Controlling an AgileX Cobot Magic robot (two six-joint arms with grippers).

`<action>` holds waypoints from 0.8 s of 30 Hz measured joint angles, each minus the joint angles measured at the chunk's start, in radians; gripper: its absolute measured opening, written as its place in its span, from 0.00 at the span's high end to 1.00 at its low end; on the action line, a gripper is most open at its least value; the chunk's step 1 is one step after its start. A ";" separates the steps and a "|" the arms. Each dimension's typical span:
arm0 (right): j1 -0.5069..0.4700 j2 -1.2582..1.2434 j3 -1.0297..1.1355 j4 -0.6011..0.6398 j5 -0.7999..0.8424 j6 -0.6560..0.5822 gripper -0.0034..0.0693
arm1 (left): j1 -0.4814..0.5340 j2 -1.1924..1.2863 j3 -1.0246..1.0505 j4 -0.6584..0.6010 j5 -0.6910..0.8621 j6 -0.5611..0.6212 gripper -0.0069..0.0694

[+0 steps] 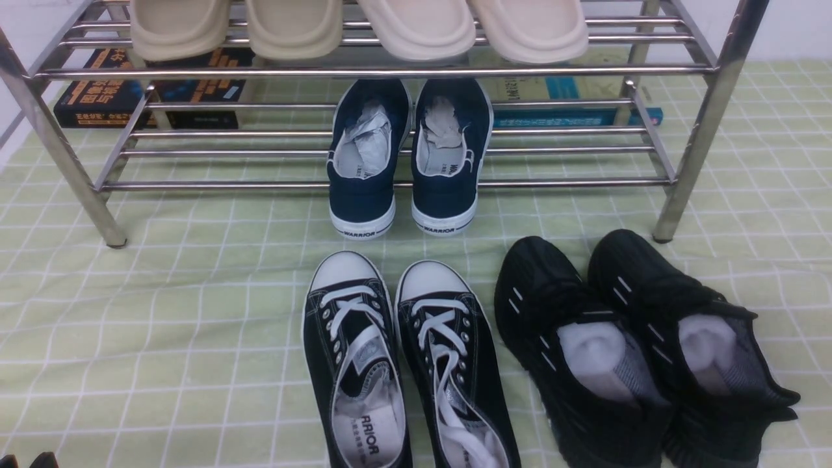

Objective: Take the shoes off the shelf with your hand from the green coffee tablecloth.

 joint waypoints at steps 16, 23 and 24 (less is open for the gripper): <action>-0.191 -0.204 0.326 -0.050 -0.259 -0.114 0.94 | 0.000 0.000 0.000 0.001 0.000 0.000 0.60; -0.416 -0.361 0.495 -0.034 -0.258 -0.128 0.93 | 0.000 0.000 0.000 0.001 0.000 0.000 0.60; -0.465 -0.401 0.535 -0.021 -0.258 -0.128 0.93 | 0.000 0.000 0.000 0.001 0.000 0.000 0.60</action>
